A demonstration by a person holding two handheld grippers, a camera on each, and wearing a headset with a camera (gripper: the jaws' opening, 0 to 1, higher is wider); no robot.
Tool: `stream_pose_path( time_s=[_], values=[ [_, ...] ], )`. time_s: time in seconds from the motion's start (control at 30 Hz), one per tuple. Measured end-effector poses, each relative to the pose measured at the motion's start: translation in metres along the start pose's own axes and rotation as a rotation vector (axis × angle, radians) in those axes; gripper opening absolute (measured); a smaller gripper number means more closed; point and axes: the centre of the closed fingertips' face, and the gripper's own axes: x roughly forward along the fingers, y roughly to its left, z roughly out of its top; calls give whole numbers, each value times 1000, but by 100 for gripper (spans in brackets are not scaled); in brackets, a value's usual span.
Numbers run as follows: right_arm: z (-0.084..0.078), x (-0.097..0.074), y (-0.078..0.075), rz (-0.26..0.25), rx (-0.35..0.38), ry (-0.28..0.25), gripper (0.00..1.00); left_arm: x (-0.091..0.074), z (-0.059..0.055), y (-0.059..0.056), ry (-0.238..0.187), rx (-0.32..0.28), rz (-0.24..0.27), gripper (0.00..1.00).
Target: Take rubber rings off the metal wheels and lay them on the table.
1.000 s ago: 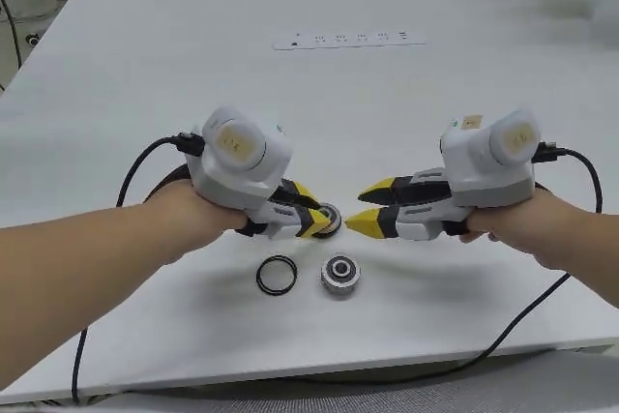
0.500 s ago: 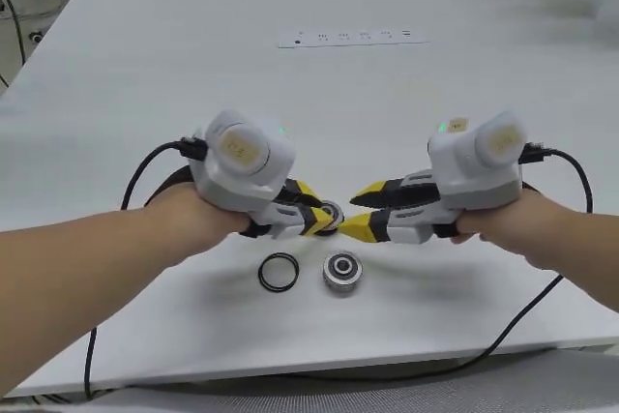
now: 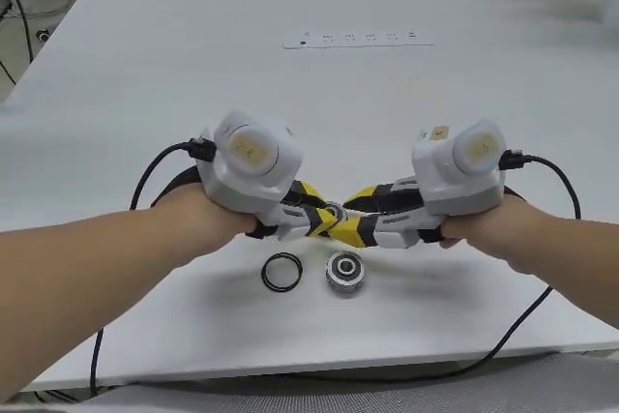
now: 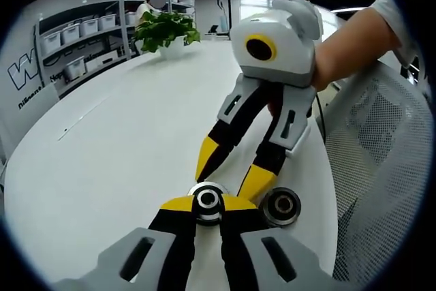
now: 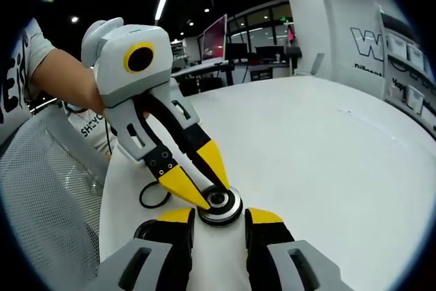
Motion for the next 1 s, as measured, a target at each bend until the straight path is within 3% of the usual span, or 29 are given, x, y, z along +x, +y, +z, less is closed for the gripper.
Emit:
stream_pose_path(
  time_s=[0.17,1.0],
  values=[
    [1,6,3,-6,-10,6,27,0,1,-1,-1,0,3,8],
    [-5,-7,2,-13,-62,24,17,0,0,-2,-8,-11,14,8]
  ],
)
